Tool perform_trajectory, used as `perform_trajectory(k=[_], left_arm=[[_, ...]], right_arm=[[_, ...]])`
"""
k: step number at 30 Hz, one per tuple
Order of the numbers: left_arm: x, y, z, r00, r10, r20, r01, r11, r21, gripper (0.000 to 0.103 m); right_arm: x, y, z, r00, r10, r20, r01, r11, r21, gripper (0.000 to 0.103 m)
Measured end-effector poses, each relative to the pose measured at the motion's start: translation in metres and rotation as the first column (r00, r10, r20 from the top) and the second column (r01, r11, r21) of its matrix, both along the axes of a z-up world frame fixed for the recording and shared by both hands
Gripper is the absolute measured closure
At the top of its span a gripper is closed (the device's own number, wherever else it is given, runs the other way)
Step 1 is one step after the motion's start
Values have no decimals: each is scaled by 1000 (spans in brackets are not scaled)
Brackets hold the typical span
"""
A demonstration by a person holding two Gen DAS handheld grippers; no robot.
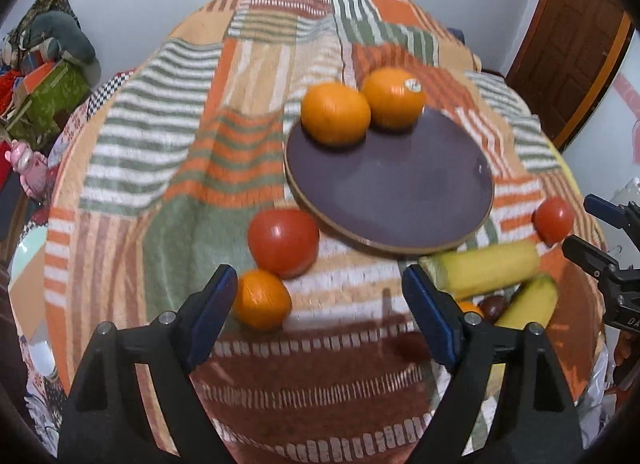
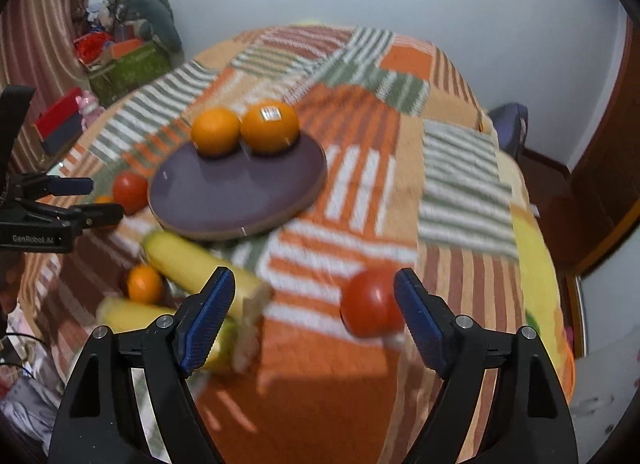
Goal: Organize fruits
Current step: 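Move the right gripper toward the yellow cylinder beside the plate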
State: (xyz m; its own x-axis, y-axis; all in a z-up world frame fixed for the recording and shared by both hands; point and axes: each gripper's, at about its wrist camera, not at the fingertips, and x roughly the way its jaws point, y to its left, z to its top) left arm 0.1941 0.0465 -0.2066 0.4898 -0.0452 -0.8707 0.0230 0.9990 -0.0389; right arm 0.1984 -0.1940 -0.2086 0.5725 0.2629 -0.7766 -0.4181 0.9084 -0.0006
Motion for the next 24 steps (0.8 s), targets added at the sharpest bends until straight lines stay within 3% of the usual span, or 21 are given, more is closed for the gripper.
perform_trajectory(k=[2, 10, 17, 20, 24], left_arm=[[-2, -3, -6, 1000, 1, -9, -1, 1000, -1, 18], [3, -21, -16, 999, -34, -3, 34, 991, 126, 15], [14, -34, -28, 995, -98, -32, 103, 970, 220, 16], [19, -33, -26, 992, -110, -56, 118, 975, 186, 19], [19, -49, -25, 985, -161, -65, 171, 966, 195, 20]], right_arm=[[0, -6, -6, 1000, -15, -15, 15, 1000, 0, 24], [2, -4, -21, 999, -37, -17, 36, 998, -57, 23], [1, 5, -21, 1000, 0, 6, 1, 996, -94, 14], [1, 2, -21, 1000, -3, -5, 3, 997, -75, 14], [-3, -5, -17, 999, 17, -37, -17, 1000, 2, 14]])
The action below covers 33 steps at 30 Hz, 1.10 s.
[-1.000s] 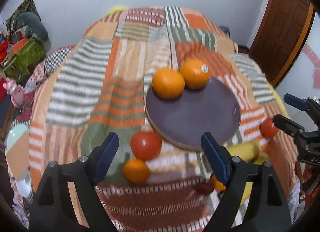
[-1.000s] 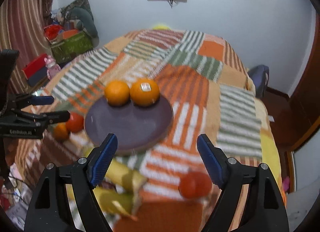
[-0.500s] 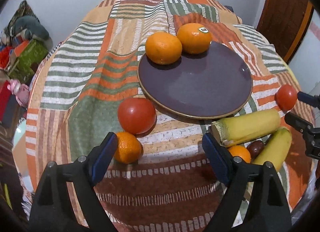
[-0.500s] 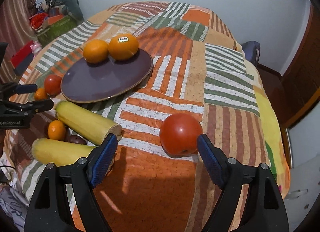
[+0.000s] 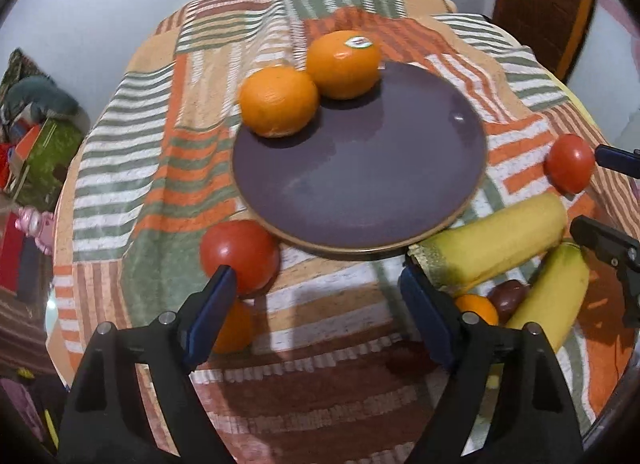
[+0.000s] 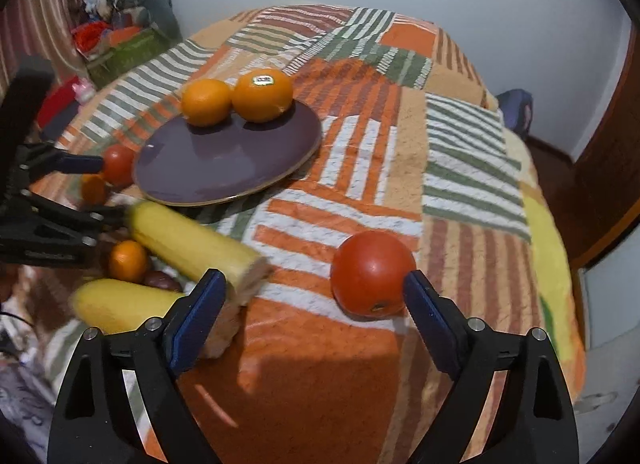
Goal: Organize fruits
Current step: 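Move the right gripper toward the yellow cylinder beside the plate, then grasp the yellow cylinder with the right gripper and lift it upright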
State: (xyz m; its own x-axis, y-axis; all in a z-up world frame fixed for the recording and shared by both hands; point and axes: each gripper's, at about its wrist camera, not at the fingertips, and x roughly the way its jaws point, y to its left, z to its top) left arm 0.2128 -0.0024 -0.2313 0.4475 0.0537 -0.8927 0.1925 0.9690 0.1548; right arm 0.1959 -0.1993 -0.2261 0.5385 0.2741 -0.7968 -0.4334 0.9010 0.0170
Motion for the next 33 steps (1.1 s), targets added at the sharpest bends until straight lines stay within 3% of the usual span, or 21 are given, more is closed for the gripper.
perform_trajectory(k=[2, 4, 8, 13, 24, 33], left_arm=[[2, -10, -2, 1000, -20, -3, 20, 1000, 6, 20], [2, -20, -1, 999, -49, 3, 49, 999, -3, 29], [14, -32, -2, 998, -54, -25, 52, 997, -60, 29], [7, -43, 0, 997, -83, -2, 83, 996, -34, 29], [-39, -8, 37, 999, -39, 21, 43, 970, -241, 28], [-67, -27, 20, 992, -115, -48, 96, 952, -291, 29]], right_arm=[[-5, 0, 1, 1000, 4, 5, -4, 1000, 1, 14], [-9, 1, 3, 1000, 1, 15, -1, 1000, -2, 14], [-16, -6, 10, 1000, -14, 28, 13, 1000, 10, 14], [-21, -19, 18, 998, -44, 44, 43, 999, 26, 14], [-31, -24, 5, 998, -58, 19, 57, 998, 3, 16], [-27, -11, -10, 999, -44, -6, 44, 999, -20, 17]])
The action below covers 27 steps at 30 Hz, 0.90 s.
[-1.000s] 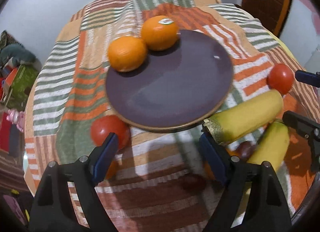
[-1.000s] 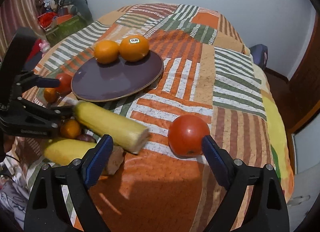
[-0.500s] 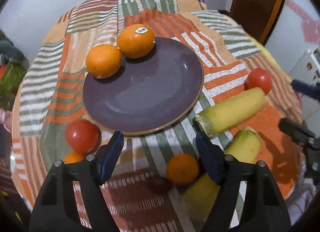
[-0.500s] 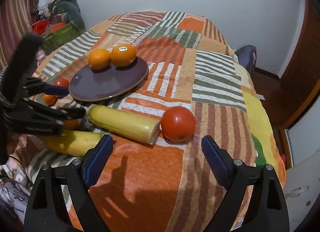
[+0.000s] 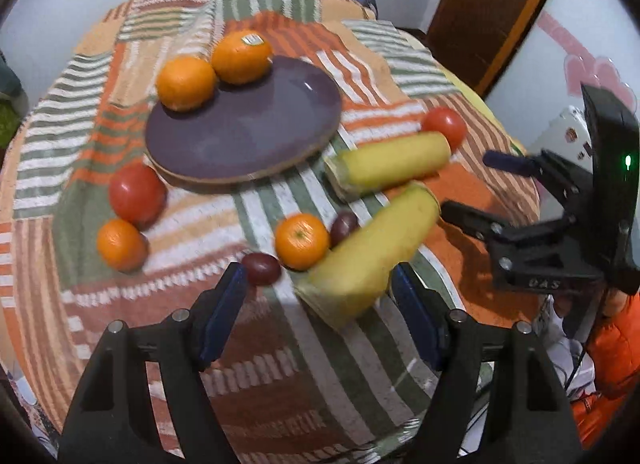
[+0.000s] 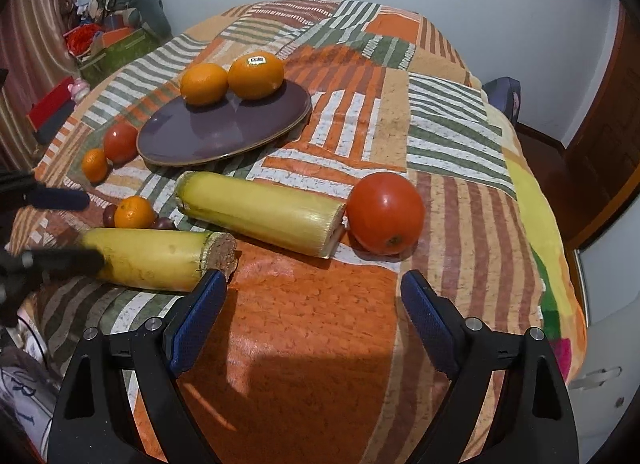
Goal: Organize fruits
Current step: 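Grasp the yellow cylinder with the right gripper and lift it upright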
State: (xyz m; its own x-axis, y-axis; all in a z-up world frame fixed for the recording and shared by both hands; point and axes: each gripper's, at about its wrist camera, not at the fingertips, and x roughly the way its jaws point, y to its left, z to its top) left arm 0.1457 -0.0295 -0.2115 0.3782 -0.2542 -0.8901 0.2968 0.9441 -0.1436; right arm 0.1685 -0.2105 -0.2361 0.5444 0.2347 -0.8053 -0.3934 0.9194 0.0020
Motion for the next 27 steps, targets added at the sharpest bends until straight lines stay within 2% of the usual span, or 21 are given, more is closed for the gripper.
perform_trajectory(k=[8, 11, 13, 14, 15, 18, 22, 27], left_arm=[[9, -18, -9, 996, -79, -28, 78, 997, -27, 28], [11, -22, -10, 996, -87, -22, 87, 996, -5, 28], [9, -19, -10, 997, -80, -14, 80, 997, -5, 33], [8, -16, -10, 997, -73, -9, 73, 997, -1, 42], [8, -13, -10, 998, -65, -8, 65, 998, 1, 45], [7, -1, -11, 999, -31, -25, 29, 998, -61, 46], [-2, 2, -8, 1000, -11, -17, 10, 999, -51, 49], [-13, 17, -5, 999, 40, -16, -41, 997, -60, 50]], right_arm=[[-1, 18, 9, 996, 77, 37, -77, 997, -9, 17], [2, 23, 10, 995, 84, 46, -83, 996, -12, 17], [5, 22, 10, 996, 83, 35, -84, 996, 12, 17], [7, 21, 10, 996, 87, 26, -88, 996, 23, 17], [8, 21, 10, 995, 96, 20, -97, 995, 30, 17], [11, 22, 13, 990, 142, 14, -143, 988, 55, 17], [20, 32, 19, 979, 205, 20, -206, 977, 52, 17], [34, 57, 7, 945, 324, -47, -326, 944, -42, 17]])
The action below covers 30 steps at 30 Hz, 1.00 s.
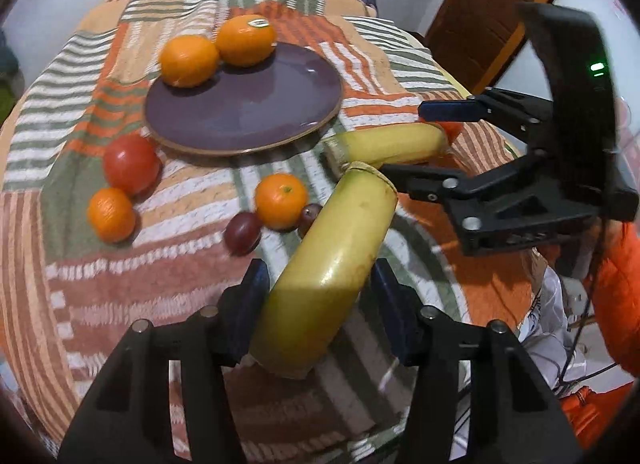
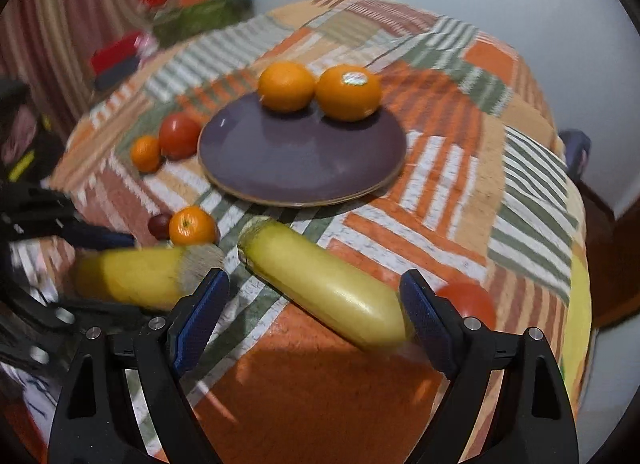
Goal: Organize fruits
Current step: 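Grasp the yellow cylinder with the right gripper and lift it upright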
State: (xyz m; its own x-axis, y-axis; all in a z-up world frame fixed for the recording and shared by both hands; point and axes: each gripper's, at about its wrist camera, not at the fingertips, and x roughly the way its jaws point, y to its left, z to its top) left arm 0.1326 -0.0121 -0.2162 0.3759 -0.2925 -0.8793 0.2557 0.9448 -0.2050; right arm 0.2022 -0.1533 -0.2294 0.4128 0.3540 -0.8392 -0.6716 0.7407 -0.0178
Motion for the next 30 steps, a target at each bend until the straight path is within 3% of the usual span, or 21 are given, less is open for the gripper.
perform_trajectory(k=[5, 7, 12, 20, 23, 30], left_arm=[[-8, 22, 3, 998, 68, -1, -68, 998, 15, 56], [-9, 31, 4, 996, 89, -2, -89, 996, 7, 60], [-10, 35, 11, 995, 94, 21, -94, 995, 27, 64], [-1, 31, 5, 997, 70, 16, -71, 997, 38, 62], [5, 28, 2, 999, 54, 7, -54, 998, 42, 62], [18, 17, -9, 1000, 10, -12, -9, 996, 92, 60]], right_arm=[[6, 17, -15, 997, 79, -5, -79, 988, -136, 18], [9, 19, -20, 996, 88, -10, -89, 983, -163, 23], [9, 18, -14, 996, 86, -17, -88, 983, -159, 47], [-5, 4, 2, 996, 34, -77, -40, 996, -76, 67], [-13, -4, 7, 991, 24, -129, -27, 999, -20, 69], [-21, -3, 4, 991, 21, -133, -27, 999, -43, 64]])
